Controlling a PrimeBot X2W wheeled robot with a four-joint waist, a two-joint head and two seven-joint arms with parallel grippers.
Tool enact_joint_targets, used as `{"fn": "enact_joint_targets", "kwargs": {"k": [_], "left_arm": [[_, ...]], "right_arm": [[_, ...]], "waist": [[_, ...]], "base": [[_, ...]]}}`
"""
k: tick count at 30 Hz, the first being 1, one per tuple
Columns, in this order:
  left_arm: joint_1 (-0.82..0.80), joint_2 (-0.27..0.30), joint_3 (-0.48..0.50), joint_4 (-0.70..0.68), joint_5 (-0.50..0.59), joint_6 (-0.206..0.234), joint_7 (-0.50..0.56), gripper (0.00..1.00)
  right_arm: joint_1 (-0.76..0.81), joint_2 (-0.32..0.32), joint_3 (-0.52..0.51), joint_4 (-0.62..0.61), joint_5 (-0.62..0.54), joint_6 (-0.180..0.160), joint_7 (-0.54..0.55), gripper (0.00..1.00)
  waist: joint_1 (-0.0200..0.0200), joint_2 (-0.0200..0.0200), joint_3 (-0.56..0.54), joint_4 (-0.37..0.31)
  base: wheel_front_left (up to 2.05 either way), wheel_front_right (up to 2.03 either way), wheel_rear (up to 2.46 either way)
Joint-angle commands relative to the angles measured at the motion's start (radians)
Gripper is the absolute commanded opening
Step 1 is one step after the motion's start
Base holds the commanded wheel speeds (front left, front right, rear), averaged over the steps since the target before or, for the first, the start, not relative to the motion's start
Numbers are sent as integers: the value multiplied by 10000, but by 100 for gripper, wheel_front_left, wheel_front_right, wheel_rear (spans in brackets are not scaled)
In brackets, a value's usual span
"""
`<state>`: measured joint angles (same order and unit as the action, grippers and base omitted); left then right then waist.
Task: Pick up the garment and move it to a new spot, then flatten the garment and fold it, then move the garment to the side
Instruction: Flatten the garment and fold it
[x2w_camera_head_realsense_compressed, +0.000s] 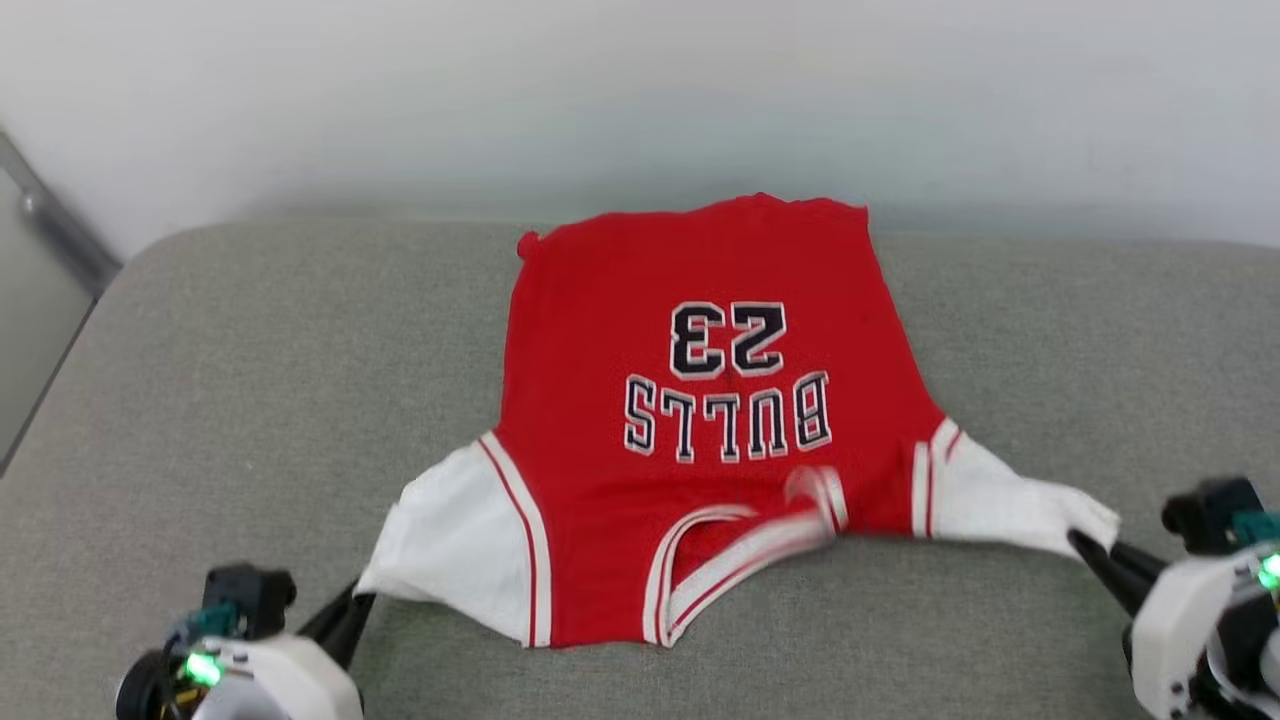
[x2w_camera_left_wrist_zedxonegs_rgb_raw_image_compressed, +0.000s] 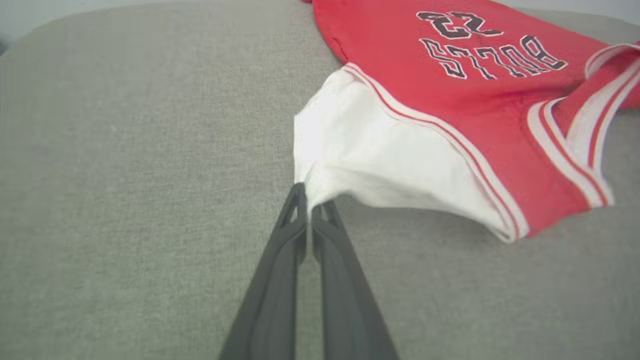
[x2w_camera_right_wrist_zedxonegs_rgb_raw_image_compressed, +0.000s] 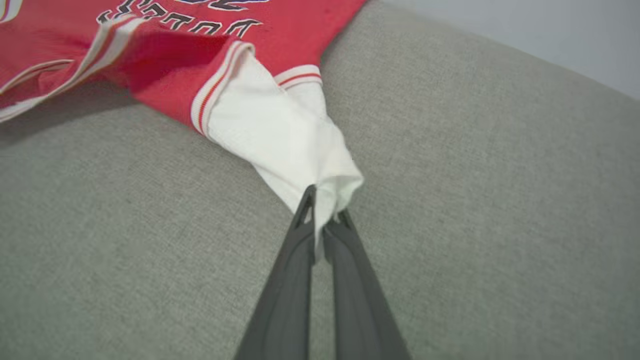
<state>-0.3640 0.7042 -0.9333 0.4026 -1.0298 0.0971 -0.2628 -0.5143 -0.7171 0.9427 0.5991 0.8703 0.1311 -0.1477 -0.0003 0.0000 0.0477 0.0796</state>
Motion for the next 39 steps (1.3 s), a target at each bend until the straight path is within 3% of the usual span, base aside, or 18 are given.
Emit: {"fn": "enact_joint_targets", "kwargs": {"k": [1, 11, 20, 21, 22, 23, 32, 39], "left_arm": [[464, 123, 29, -209, -84, 192, -24, 0], [2406, 886, 218, -1308, -473, 1051, -25, 0], [3209, 1057, 559, -1912, -461, 1523, -27, 0], [3226, 1032, 611, -1950, -438, 1539, -27, 0], [3240, 1002, 665, -2014, -368, 1576, -27, 0], [3243, 958, 748, -2093, -307, 1603, -27, 0], [2966, 838, 1050, -2956, 404, 1843, -27, 0], [2465, 753, 1314, -3832, 1082, 2032, -27, 0]], "right_arm": [[535, -128, -225, -11, -5, -7, -131, 0], [3743, -543, -1934, -763, -523, -9, -102, 0], [5970, -239, -4174, -2164, -1295, -12, 1174, 0], [6073, -180, -4433, -2336, -1418, -12, 1367, 29], [6129, -151, -4674, -2567, -1591, -12, 1562, 94], [6111, -140, -4965, -2796, -1760, -12, 1753, 100], [4734, -432, -7478, -5247, -3060, -7, 3268, 100], [1519, -797, -8005, -6256, -3082, -7, 4934, 100]], "waist": [[3, 0, -228, -1], [3, 0, -764, 9], [3, 0, -773, -33], [3, 0, -769, -39], [3, 0, -760, -46], [3, 0, -749, -54], [3, 0, -411, 249], [3, 0, 869, 850]], "base": [[0, 0, 0], [0, 0, 0], [0, 0, 0], [0, 0, 0], [0, 0, 0], [0, 0, 0], [0, 0, 0], [0, 0, 0]]}}
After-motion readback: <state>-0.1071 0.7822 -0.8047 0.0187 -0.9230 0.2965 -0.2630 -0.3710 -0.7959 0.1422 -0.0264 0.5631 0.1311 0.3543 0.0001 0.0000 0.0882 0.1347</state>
